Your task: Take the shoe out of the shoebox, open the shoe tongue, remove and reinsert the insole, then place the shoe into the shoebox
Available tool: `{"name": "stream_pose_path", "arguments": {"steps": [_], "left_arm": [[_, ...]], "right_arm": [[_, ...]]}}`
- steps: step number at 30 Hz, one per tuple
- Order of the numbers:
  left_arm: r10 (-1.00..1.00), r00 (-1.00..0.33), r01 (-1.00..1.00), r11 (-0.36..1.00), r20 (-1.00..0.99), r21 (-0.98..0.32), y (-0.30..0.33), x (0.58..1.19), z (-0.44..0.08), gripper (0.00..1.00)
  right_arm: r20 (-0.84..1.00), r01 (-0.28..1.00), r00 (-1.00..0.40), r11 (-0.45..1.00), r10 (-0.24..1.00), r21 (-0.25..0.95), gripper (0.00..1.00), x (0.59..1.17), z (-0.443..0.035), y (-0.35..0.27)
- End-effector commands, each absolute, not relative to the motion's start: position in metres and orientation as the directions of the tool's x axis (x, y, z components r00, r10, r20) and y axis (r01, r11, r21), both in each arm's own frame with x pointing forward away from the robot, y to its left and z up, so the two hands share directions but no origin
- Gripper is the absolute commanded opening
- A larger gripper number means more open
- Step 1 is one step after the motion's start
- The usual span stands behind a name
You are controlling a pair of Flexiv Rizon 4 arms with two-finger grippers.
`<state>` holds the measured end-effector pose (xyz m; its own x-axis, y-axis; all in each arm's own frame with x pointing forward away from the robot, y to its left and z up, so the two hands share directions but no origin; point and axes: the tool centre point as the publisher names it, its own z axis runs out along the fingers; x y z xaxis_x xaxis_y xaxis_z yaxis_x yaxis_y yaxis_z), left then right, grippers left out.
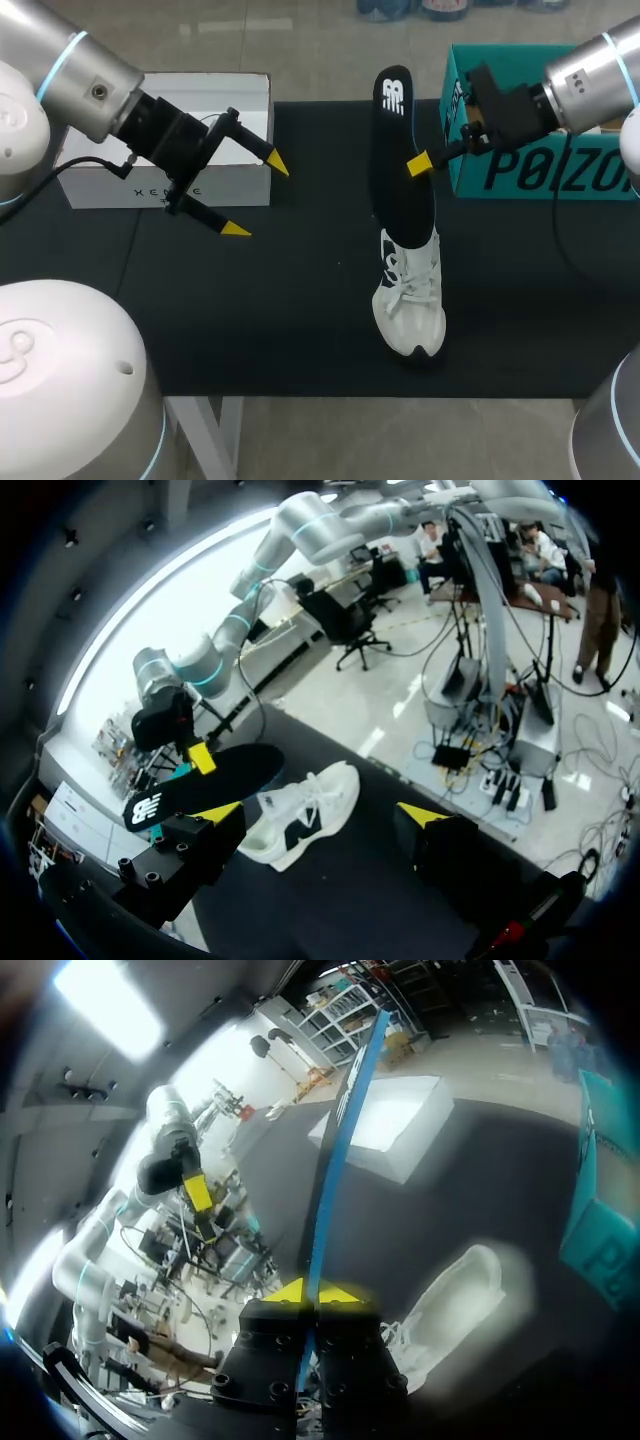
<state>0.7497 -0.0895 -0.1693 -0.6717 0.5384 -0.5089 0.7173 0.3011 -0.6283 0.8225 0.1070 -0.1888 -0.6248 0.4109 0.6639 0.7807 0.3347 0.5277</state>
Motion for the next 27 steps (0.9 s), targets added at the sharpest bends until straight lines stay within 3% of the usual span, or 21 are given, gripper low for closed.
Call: {"name": "stream_pose_path", "arguments": {"steps": [1, 9, 18, 27], "left_arm": [[0.539, -0.672, 0.718, 0.303, -0.508, -0.627, -0.089, 0.749, -0.169, 1.0], [0.539, -0.672, 0.718, 0.303, -0.508, -0.627, -0.089, 0.749, -0.169, 1.0], [0.539, -0.672, 0.718, 0.303, -0.508, -0.627, -0.089, 0.749, -0.169, 1.0], [0.539, -0.672, 0.718, 0.303, -0.508, -0.627, -0.089, 0.749, -0.169, 1.0]], "right_arm": [[0.709, 0.797, -0.603, 0.308, 0.366, 0.519, 0.0, 0.858, -0.22, 0.098], [0.713, 0.802, -0.597, 0.267, 0.369, 0.534, 0.0, 0.89, -0.214, 0.085], [0.718, 0.824, -0.563, 0.213, 0.41, 0.525, 0.0, 0.927, -0.247, 0.082], [0.689, 0.804, -0.578, 0.163, 0.437, 0.571, 0.0, 0.926, -0.261, 0.075]]}}
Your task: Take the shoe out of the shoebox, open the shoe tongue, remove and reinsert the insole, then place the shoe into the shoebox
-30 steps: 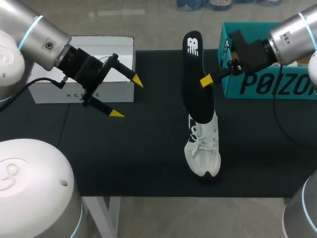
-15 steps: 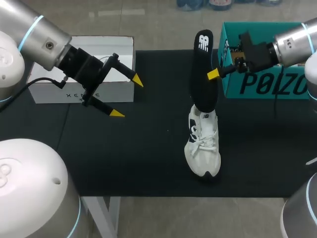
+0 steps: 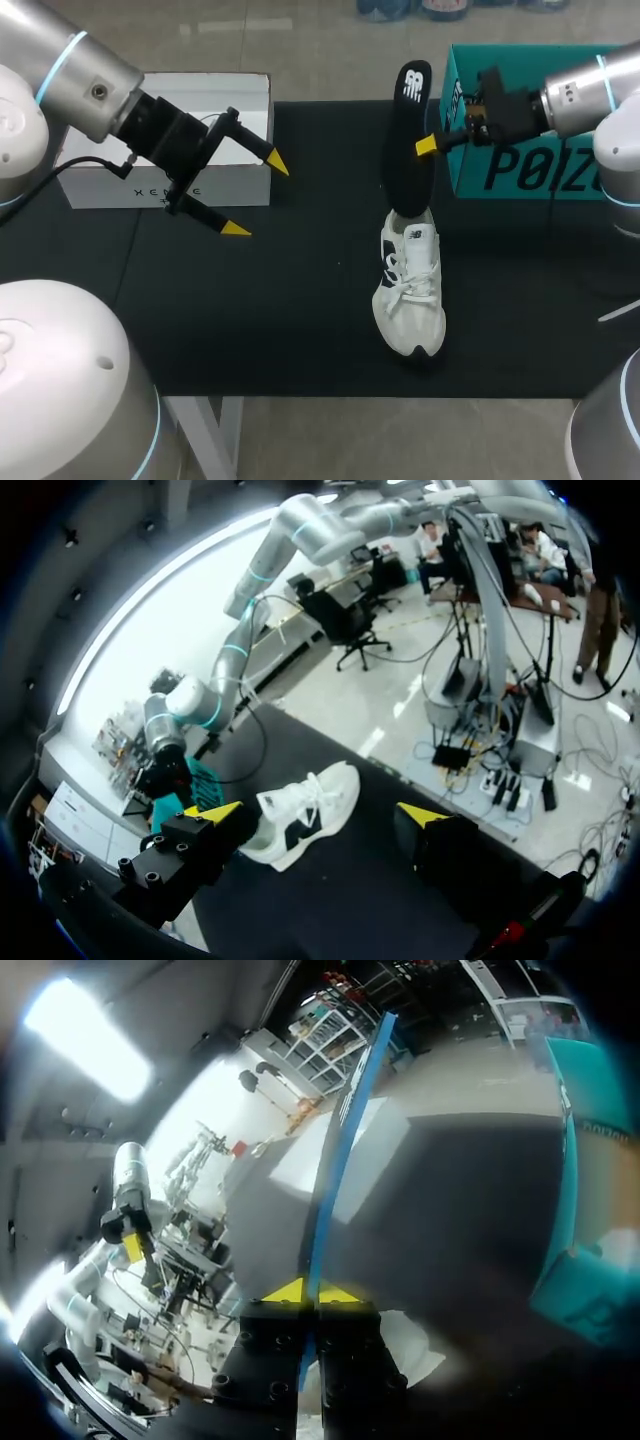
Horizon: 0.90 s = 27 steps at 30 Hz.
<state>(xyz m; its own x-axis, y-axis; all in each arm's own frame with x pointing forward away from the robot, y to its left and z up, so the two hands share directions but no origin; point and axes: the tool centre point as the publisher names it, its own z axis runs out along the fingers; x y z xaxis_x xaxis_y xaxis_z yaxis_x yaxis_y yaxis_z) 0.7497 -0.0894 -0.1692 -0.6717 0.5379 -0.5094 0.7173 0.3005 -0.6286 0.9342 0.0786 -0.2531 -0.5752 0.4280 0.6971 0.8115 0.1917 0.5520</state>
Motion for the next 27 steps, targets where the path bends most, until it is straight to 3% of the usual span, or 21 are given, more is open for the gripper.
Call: {"name": "stream_pose_path", "arguments": {"steps": [1, 27], "left_arm": [[0.539, -0.672, 0.718, 0.303, -0.508, -0.627, -0.089, 0.749, -0.169, 1.0], [0.539, -0.672, 0.718, 0.303, -0.508, -0.627, -0.089, 0.749, -0.169, 1.0]], "right_arm": [[0.682, 0.802, -0.579, 0.164, 0.447, 0.574, 0.0, 0.926, -0.265, 0.073], [0.692, 0.772, -0.596, 0.052, 0.407, 0.634, 0.0, 0.891, -0.314, 0.07]]}}
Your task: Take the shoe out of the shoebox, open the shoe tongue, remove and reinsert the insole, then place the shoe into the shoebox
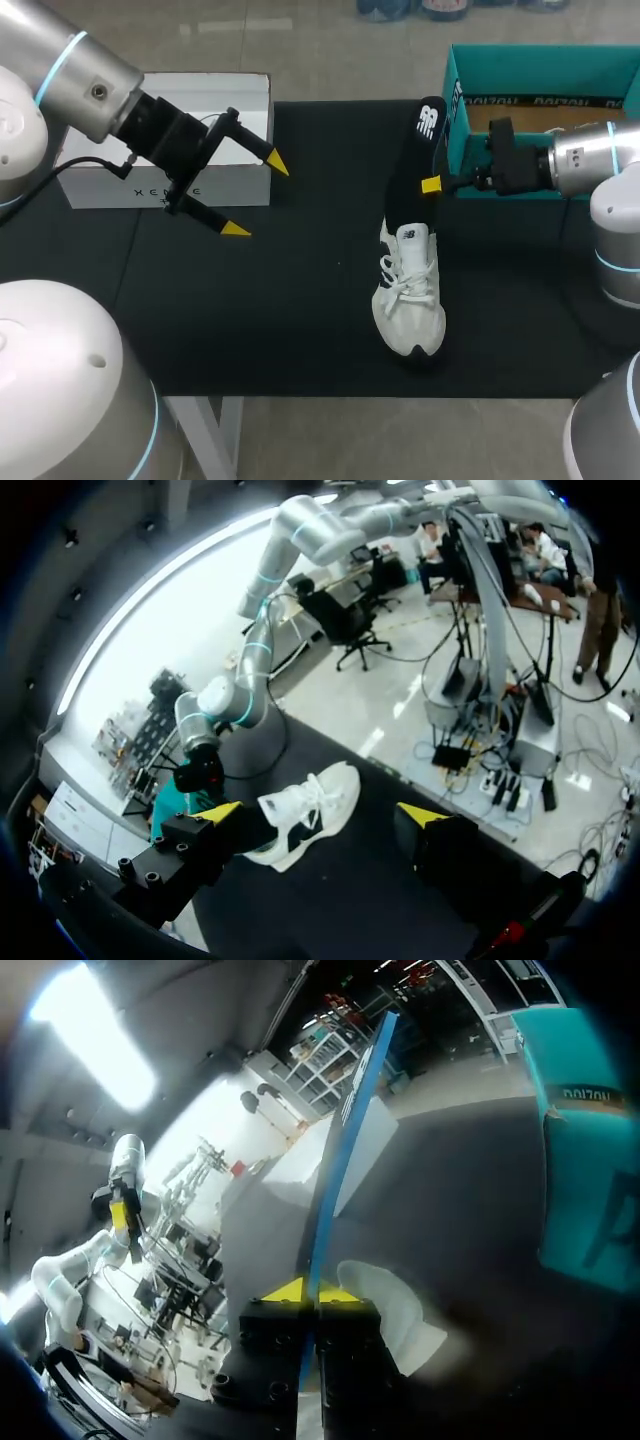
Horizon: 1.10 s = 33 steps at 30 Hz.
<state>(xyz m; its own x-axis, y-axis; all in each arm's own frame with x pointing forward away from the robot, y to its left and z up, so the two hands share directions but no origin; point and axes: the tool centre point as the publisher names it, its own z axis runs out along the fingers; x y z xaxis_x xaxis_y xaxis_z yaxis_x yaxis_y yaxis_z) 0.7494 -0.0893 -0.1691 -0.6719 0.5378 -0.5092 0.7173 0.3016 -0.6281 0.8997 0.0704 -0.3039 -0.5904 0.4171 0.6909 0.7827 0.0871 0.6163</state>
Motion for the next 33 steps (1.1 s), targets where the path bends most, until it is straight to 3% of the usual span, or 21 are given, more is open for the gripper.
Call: {"name": "stream_pose_path", "arguments": {"steps": [1, 7, 17, 33], "left_arm": [[0.539, -0.672, 0.718, 0.303, -0.508, -0.627, -0.089, 0.749, -0.169, 1.0], [0.539, -0.672, 0.718, 0.303, -0.508, -0.627, -0.089, 0.749, -0.169, 1.0], [0.539, -0.672, 0.718, 0.303, -0.508, -0.627, -0.089, 0.749, -0.169, 1.0], [0.539, -0.672, 0.718, 0.303, -0.508, -0.627, -0.089, 0.749, -0.169, 1.0]], "right_arm": [[0.692, 0.772, -0.596, 0.054, 0.408, 0.634, 0.0, 0.889, -0.317, 0.07], [0.684, 0.772, -0.593, 0.06, 0.425, 0.633, 0.0, 0.88, -0.325, 0.061], [0.617, 0.715, -0.656, 0.096, 0.435, 0.693, 0.0, 0.894, -0.299, 0.058], [0.5, 0.609, -0.779, 0.267, 0.377, 0.747, 0.0, 0.912, -0.29, 0.071]]}}
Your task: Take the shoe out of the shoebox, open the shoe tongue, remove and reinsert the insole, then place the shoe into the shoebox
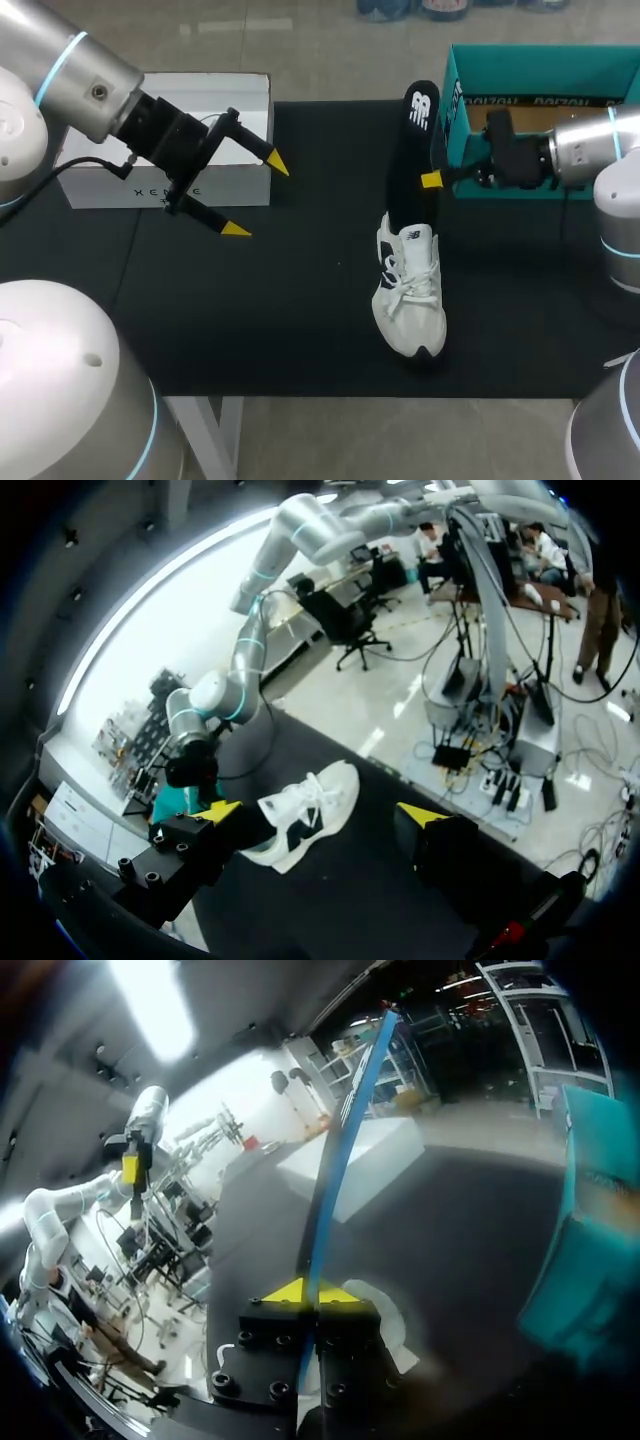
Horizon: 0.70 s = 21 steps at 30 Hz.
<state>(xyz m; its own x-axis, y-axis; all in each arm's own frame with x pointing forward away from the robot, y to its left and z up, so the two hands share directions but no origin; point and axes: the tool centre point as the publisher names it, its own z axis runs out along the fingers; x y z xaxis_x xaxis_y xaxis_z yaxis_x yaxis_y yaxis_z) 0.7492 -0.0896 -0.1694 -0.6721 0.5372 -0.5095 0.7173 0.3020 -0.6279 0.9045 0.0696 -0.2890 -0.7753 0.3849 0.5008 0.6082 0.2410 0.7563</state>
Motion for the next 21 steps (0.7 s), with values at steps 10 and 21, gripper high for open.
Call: {"name": "stream_pose_path", "arguments": {"steps": [10, 21], "left_arm": [[0.539, -0.672, 0.718, 0.303, -0.508, -0.627, -0.089, 0.749, -0.169, 1.0], [0.539, -0.672, 0.718, 0.303, -0.508, -0.627, -0.089, 0.749, -0.169, 1.0]], "right_arm": [[0.465, 0.593, -0.795, 0.334, 0.39, 0.733, 0.0, 0.922, -0.301, 0.067], [0.498, 0.625, -0.774, 0.348, 0.391, 0.699, 0.0, 0.898, -0.318, 0.056]]}}
